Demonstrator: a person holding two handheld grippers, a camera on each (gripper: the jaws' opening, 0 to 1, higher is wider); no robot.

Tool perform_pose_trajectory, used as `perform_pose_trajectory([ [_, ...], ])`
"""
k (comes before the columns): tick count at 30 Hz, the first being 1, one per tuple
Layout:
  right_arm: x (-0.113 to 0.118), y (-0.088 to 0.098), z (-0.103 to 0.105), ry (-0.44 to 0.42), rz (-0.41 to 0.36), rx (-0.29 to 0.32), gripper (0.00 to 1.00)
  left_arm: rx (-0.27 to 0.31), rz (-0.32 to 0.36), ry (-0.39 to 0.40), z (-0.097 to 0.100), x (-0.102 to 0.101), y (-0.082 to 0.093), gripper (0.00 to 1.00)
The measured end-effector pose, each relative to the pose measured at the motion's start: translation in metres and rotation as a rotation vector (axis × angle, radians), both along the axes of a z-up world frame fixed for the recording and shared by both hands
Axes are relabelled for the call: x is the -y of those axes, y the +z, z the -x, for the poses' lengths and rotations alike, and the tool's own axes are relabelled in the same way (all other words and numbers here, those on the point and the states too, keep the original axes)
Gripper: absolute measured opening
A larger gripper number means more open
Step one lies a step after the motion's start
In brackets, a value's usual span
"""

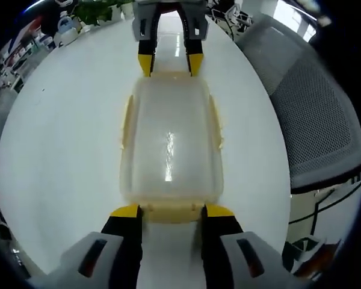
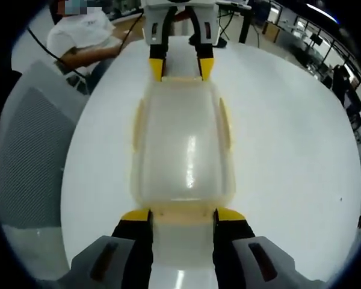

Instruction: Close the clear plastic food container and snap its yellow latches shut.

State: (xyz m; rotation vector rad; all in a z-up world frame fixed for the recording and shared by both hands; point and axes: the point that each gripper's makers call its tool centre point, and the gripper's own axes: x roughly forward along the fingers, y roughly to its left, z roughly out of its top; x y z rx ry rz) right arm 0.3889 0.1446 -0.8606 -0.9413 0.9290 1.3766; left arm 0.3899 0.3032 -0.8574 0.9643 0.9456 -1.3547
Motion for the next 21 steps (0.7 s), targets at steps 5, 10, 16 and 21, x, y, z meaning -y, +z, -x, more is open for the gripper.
perform_pose_trajectory([
  [5, -0.002, 0.001, 0.001, -0.008, -0.006, -0.005, 0.36, -0.008, 0.006, -0.003, 0.001, -0.003, 0.006, 0.37],
  [10, -0.003, 0.003, 0.007, -0.013, -0.009, -0.034, 0.37, -0.013, 0.001, -0.023, 0.002, -0.004, 0.012, 0.37],
  [16, -0.001, 0.015, 0.003, -0.015, -0.029, -0.023, 0.37, -0.013, 0.001, -0.019, 0.000, -0.003, 0.019, 0.37],
  [21, -0.001, 0.026, 0.003, -0.024, -0.041, -0.036, 0.37, -0.015, 0.006, -0.020, 0.000, -0.001, 0.031, 0.37],
])
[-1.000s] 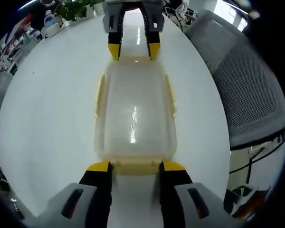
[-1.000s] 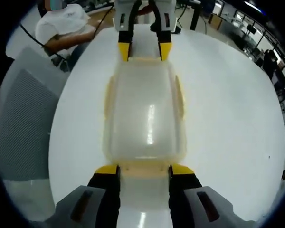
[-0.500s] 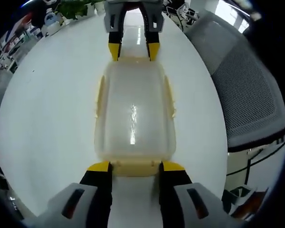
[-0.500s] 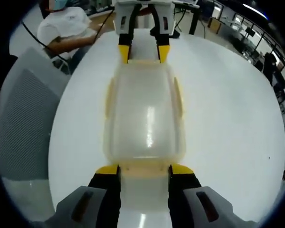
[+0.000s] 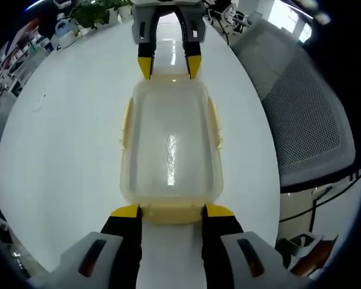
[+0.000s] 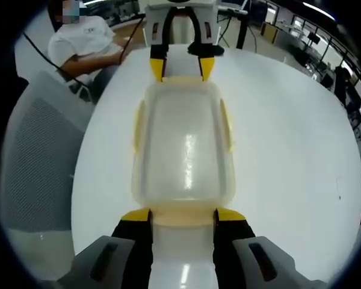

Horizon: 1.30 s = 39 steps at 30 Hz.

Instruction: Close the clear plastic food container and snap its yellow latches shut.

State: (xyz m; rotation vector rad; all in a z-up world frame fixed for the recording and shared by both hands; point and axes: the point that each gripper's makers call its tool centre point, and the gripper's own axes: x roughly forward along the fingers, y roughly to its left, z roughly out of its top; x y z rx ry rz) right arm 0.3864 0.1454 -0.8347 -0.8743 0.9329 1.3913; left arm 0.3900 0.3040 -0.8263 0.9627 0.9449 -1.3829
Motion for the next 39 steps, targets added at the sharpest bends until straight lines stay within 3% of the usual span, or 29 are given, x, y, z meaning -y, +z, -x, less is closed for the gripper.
perform_pose_trajectory([
  [31, 0.010, 0.059, -0.013, -0.016, -0.020, -0.042, 0.37, -0.019, -0.004, -0.019, -0.016, 0.010, 0.054, 0.37],
  [39, 0.014, 0.062, -0.013, -0.015, -0.014, -0.042, 0.37, -0.015, -0.001, -0.015, -0.016, 0.014, 0.057, 0.37],
])
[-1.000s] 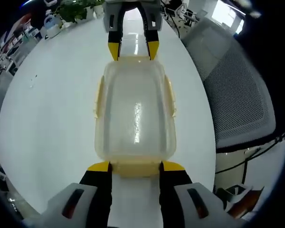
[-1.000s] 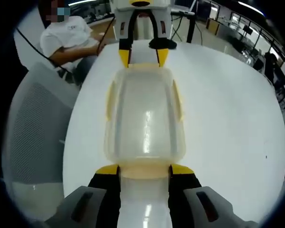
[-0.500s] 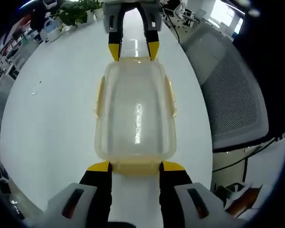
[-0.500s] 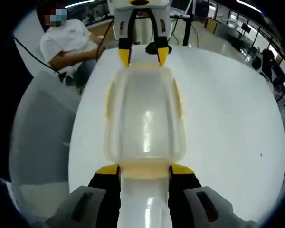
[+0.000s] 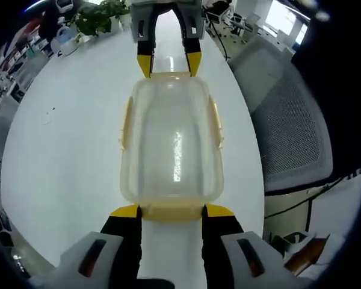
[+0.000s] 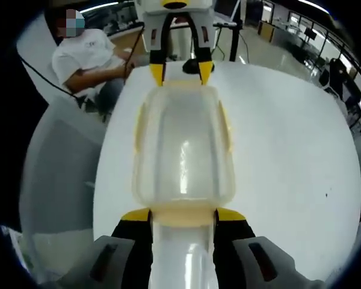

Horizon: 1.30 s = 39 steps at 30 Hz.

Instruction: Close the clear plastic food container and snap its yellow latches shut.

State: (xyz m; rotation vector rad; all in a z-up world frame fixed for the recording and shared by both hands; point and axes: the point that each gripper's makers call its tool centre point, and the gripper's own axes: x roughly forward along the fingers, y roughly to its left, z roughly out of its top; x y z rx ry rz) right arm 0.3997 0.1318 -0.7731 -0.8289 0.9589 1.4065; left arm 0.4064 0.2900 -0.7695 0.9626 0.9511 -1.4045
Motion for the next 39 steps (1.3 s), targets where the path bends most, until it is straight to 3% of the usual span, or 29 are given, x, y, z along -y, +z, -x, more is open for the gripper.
perform_pose_trajectory([
  [9, 0.006, 0.003, 0.003, 0.010, 0.007, -0.001, 0.37, 0.003, -0.008, -0.002, 0.002, 0.006, 0.002, 0.37],
  [39, 0.065, 0.002, 0.010, -0.007, 0.055, -0.004, 0.37, -0.002, 0.020, -0.005, 0.010, 0.065, 0.001, 0.37],
])
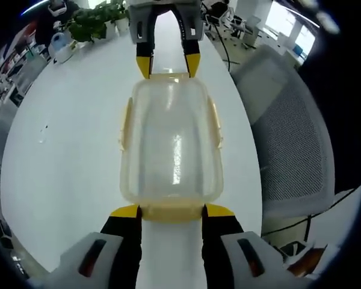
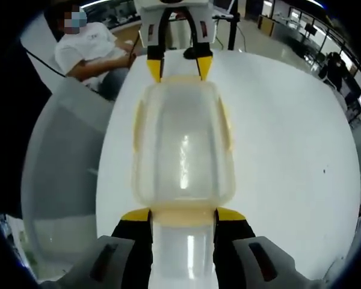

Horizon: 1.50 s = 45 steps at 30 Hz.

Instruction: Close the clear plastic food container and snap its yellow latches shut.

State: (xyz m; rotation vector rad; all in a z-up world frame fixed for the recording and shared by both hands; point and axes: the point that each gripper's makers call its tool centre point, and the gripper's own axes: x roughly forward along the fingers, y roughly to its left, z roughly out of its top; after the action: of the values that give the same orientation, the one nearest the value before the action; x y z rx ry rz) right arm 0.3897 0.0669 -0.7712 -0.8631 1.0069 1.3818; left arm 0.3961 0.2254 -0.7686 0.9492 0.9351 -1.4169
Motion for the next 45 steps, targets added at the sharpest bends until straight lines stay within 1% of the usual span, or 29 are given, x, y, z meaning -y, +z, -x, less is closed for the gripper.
perform_pose_trajectory([
  [7, 0.010, -0.003, 0.006, -0.008, 0.003, -0.007, 0.37, -0.003, -0.006, -0.009, 0.003, 0.008, 0.000, 0.37],
  [25, 0.036, -0.005, 0.010, -0.008, 0.024, -0.007, 0.37, -0.009, 0.007, -0.010, 0.007, 0.034, 0.000, 0.37],
  [33, 0.049, -0.006, 0.011, -0.016, 0.027, -0.006, 0.37, -0.004, 0.000, -0.016, 0.008, 0.048, -0.001, 0.38],
  [45, 0.076, -0.008, 0.012, -0.025, 0.043, -0.005, 0.37, -0.010, 0.005, -0.022, 0.008, 0.074, -0.003, 0.37],
])
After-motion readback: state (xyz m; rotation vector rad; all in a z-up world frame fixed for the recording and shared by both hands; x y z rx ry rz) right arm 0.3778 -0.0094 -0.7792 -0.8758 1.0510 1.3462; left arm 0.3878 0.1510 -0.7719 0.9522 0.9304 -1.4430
